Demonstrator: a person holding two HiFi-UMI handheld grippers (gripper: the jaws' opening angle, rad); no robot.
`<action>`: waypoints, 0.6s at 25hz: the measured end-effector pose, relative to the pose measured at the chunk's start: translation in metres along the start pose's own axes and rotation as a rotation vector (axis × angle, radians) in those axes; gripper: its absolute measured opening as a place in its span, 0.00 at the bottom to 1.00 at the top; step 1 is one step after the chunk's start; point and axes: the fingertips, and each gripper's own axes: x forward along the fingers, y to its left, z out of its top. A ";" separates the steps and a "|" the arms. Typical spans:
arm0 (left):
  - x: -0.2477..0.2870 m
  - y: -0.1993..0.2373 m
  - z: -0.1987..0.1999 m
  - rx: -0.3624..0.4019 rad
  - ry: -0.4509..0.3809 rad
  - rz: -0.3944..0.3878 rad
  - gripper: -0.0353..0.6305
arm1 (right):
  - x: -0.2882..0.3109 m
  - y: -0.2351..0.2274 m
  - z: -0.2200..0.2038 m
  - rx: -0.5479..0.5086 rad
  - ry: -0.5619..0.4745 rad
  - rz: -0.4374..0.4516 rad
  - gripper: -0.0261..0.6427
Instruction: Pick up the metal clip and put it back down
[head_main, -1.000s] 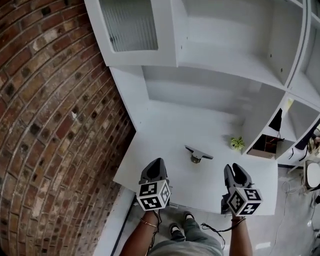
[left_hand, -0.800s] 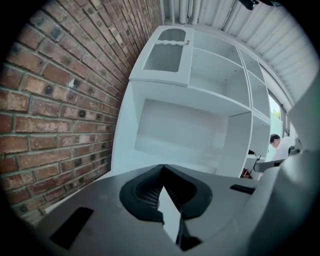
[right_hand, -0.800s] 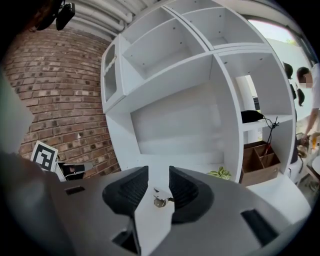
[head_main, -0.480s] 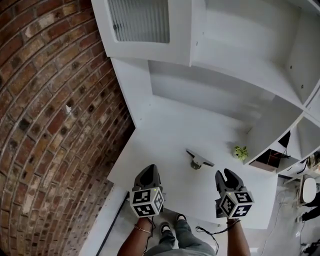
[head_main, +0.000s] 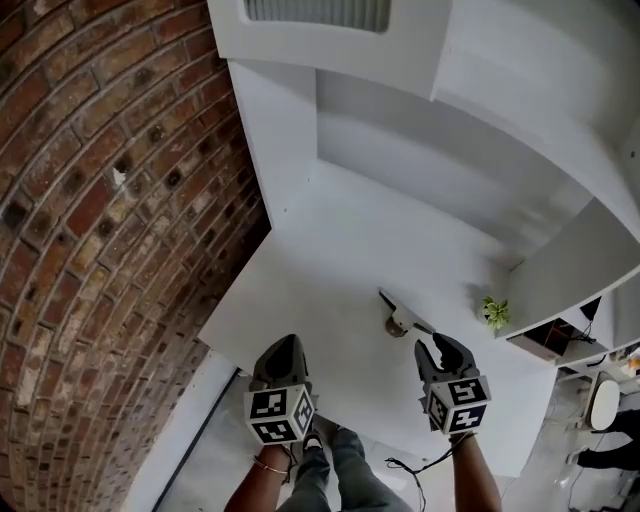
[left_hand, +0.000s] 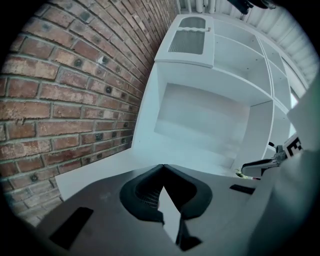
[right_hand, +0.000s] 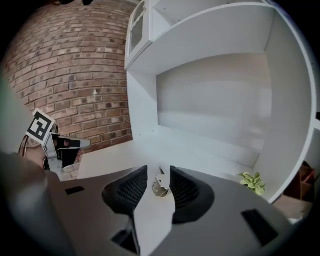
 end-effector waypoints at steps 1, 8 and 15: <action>0.001 0.003 -0.003 -0.004 0.002 0.006 0.06 | 0.006 0.001 -0.003 -0.023 0.014 0.007 0.25; 0.008 0.022 -0.021 -0.047 0.003 0.048 0.06 | 0.044 0.007 -0.020 -0.156 0.108 0.073 0.25; 0.011 0.039 -0.029 -0.102 -0.003 0.079 0.06 | 0.070 0.006 -0.035 -0.335 0.204 0.094 0.24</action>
